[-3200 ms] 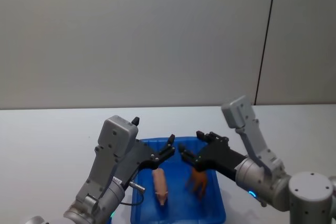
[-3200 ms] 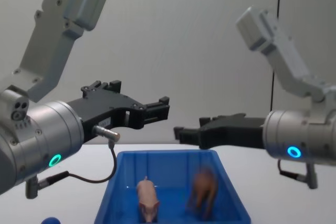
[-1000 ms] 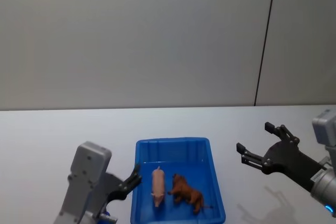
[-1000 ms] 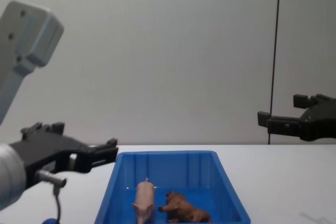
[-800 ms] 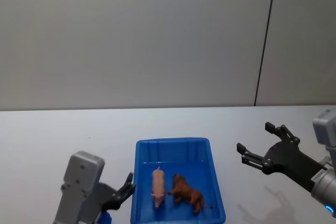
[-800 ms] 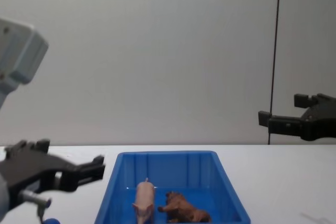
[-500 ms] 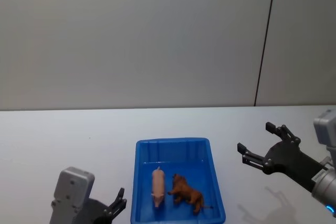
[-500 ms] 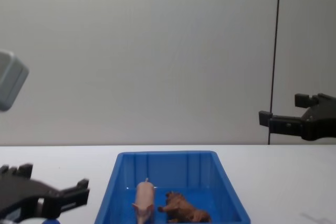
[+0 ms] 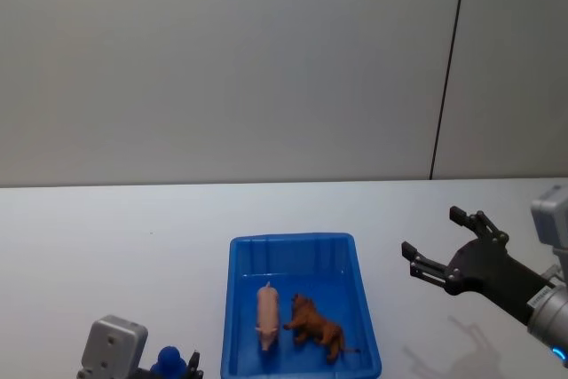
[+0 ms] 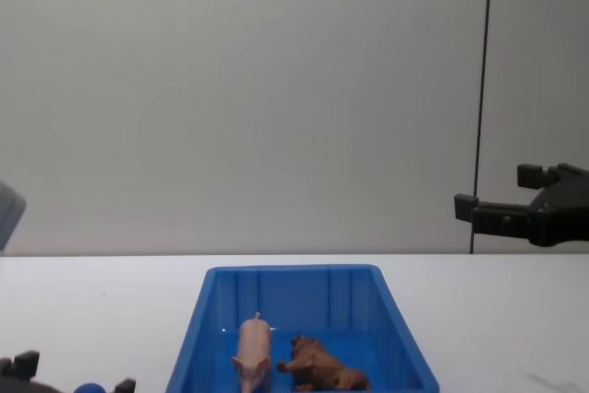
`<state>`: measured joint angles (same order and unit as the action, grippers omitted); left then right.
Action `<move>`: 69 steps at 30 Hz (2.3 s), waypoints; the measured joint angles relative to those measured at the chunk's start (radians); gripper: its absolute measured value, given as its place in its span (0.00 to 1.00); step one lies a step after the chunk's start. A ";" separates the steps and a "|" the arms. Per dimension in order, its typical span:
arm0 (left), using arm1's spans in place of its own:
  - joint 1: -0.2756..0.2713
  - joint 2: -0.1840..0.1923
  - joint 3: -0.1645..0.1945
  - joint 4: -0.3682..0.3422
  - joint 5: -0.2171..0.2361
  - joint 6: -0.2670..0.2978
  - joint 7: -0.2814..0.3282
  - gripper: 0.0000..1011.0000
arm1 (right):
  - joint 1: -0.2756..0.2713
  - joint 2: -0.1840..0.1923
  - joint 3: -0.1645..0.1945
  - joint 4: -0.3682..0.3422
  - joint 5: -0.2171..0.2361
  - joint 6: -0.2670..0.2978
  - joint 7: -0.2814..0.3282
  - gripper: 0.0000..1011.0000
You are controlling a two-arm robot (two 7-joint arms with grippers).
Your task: Pick up the two dolls from the table and place them into the box.
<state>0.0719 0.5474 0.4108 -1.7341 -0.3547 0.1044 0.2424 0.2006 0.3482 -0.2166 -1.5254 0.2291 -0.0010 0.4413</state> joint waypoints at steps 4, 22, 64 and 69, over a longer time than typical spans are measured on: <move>-0.004 -0.007 -0.002 0.033 -0.001 -0.012 -0.027 0.99 | 0.000 0.000 0.000 0.000 0.000 0.000 0.000 0.99; -0.040 -0.036 -0.016 0.151 0.021 -0.032 -0.125 0.77 | 0.000 0.000 0.000 0.000 0.000 0.000 0.000 0.99; -0.200 -0.141 -0.028 0.097 0.209 -0.115 -0.318 0.51 | 0.000 0.000 0.000 0.000 0.000 0.000 0.000 0.99; -0.223 -0.180 -0.003 0.111 0.230 -0.120 -0.364 0.70 | 0.000 0.000 0.000 0.000 0.000 0.000 0.000 0.99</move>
<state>-0.1508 0.3673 0.4074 -1.6230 -0.1243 -0.0153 -0.1217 0.2006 0.3484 -0.2167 -1.5254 0.2290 -0.0009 0.4413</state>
